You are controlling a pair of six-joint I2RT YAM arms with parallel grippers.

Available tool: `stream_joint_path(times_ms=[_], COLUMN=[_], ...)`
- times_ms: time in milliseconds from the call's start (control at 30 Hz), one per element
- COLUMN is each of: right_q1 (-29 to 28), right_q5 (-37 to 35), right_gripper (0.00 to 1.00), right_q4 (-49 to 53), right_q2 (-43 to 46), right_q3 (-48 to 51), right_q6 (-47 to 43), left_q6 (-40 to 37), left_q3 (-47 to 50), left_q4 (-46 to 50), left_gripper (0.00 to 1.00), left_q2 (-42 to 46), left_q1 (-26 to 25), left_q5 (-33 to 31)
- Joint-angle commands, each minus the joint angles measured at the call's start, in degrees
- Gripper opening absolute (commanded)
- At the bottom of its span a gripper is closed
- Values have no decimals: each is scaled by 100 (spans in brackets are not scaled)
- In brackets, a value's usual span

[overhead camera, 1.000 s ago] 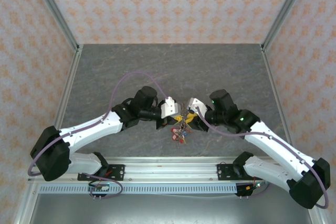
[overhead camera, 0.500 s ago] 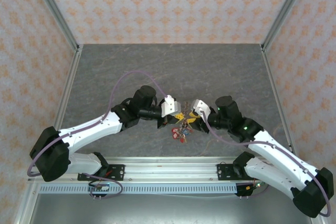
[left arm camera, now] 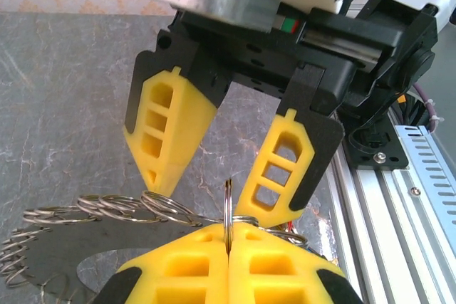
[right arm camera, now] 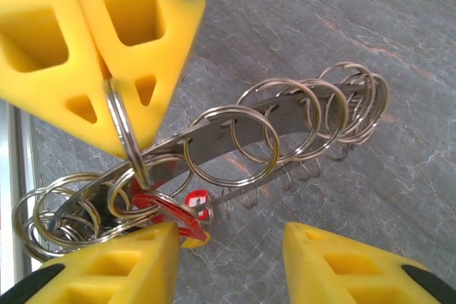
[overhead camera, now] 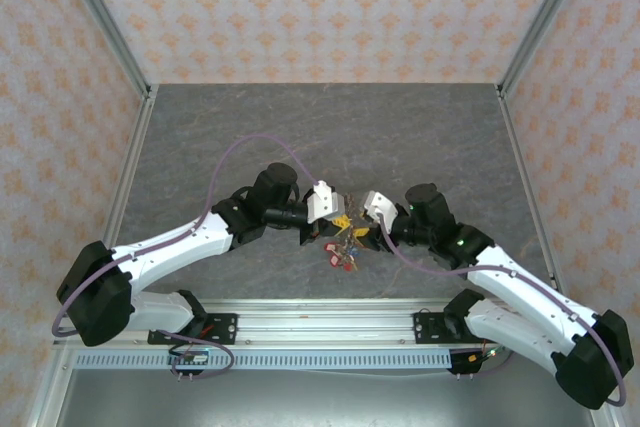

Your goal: Put the keys on the keyring

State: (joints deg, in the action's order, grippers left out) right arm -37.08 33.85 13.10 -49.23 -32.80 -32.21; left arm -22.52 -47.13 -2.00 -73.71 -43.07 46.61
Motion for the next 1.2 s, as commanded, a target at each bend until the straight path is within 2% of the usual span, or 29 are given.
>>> stream_joint_path(times_ms=[0, 133, 233, 333, 433, 667, 867, 1167], right_q1=[-3, -1, -1, -3, -1, -1, -1, -1], right_q5=[317, 703, 795, 778, 590, 147, 103, 283], right_gripper=[43, 43, 38, 30, 17, 1, 0, 1], right_q4=[-414, -516, -772, -979, -1009, -160, 226, 276], right_q2=[-54, -190, -309, -360, -305, 113, 231, 26], right_q3=[28, 13, 71, 138, 185, 92, -149, -549], right_q6=[-25, 4, 139, 276, 421, 391, 333, 317], left_q6=[-77, -78, -69, -75, -59, -274, -542, -642], left_q3=[-104, -121, -147, -162, -132, -65, -195, -293], left_q4=[-213, -221, -213, -222, -222, 78, 524, 728], left_gripper=[0, 0, 0, 0, 0, 0, 0, 0], left_q2=[202, 187, 161, 161, 200, 287, 193, 102], left_q1=[44, 44, 44, 45, 53, 87, 88, 88], left_q5=[287, 309, 340, 323, 200, -384, -495, -522])
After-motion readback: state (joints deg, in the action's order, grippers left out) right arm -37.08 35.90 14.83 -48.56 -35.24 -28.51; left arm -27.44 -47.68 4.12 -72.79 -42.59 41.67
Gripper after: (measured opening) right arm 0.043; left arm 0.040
